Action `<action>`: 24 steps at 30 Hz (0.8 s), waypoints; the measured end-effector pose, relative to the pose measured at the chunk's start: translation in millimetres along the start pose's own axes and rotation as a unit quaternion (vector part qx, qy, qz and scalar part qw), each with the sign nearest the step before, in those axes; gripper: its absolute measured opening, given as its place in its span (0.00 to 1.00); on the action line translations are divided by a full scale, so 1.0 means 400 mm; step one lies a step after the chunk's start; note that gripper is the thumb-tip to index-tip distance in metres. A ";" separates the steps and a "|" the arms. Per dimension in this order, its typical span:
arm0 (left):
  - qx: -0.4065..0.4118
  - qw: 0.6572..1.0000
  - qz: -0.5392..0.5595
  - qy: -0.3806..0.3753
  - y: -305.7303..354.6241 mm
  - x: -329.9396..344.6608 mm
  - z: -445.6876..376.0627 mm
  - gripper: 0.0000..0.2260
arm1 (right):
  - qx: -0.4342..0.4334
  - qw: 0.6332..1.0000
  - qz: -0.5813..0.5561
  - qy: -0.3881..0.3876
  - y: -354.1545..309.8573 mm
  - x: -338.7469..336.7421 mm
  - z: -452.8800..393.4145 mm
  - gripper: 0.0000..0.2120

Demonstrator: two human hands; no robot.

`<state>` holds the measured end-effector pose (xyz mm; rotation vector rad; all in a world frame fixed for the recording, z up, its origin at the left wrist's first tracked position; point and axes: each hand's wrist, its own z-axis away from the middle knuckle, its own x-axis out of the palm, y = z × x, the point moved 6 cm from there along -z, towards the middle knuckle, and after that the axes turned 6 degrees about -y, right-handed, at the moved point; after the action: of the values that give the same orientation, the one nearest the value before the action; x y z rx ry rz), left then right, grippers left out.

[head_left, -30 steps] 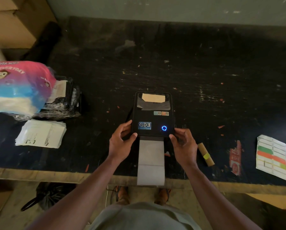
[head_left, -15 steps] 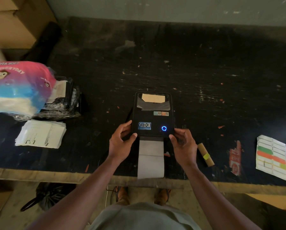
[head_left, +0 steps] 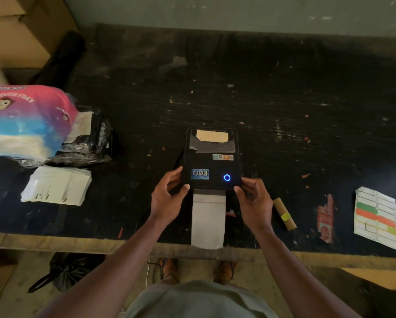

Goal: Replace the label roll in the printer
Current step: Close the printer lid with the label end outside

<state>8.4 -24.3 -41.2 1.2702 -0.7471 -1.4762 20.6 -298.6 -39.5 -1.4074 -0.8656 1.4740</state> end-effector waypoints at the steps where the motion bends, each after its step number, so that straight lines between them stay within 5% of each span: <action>1: 0.001 1.000 -0.001 0.001 0.001 0.000 0.001 0.27 | 0.002 1.000 0.002 -0.001 0.000 0.000 0.000 0.18; 24: -0.002 1.000 0.002 0.005 -0.004 0.000 -0.002 0.27 | 0.012 1.000 0.009 -0.004 0.000 -0.002 -0.001 0.16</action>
<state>8.5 -23.5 -43.0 1.2719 -0.7394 -1.4666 20.8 -299.3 -39.2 -1.3964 -0.8398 1.4990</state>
